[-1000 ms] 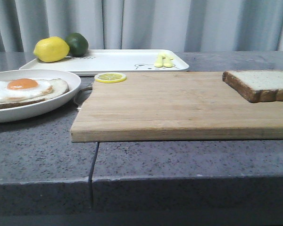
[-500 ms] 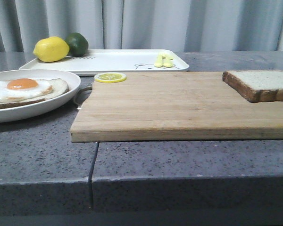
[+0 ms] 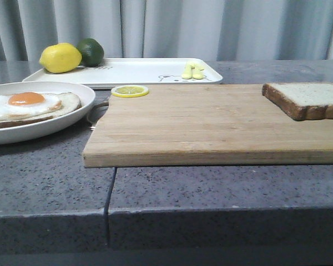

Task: Place bread and move sandwich to tray
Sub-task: 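Lower the open right gripper around the bread slice's edge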

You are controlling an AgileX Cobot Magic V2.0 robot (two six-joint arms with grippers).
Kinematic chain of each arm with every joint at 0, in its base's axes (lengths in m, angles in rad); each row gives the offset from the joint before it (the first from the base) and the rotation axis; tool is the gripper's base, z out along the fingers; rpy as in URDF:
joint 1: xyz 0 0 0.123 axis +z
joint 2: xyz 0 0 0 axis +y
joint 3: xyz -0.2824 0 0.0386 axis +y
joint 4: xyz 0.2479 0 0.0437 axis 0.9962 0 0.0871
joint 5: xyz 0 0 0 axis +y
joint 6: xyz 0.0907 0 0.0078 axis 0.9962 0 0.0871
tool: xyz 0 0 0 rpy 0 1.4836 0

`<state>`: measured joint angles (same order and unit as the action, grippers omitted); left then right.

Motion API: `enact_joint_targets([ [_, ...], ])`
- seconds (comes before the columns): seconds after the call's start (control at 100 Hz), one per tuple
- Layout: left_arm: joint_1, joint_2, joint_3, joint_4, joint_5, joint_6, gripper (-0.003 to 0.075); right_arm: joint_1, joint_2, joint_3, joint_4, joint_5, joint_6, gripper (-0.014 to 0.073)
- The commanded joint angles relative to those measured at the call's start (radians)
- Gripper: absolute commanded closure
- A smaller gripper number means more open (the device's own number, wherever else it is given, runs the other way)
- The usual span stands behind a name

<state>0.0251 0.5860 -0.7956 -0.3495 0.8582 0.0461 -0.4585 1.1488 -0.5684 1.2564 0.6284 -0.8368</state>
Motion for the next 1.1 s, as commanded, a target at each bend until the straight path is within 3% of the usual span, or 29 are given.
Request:
enact_joint_targets([
  [0.0,-0.006,0.01,-0.032,-0.025,-0.053,-0.006,0.0269,-0.005,0.017,-0.024,0.059,0.016,-0.033,0.0115],
  [1.09,-0.006,0.01,-0.032,-0.025,-0.053,-0.006,0.0269,-0.003,0.235,-0.064,0.223,0.147,-0.193,0.0115],
])
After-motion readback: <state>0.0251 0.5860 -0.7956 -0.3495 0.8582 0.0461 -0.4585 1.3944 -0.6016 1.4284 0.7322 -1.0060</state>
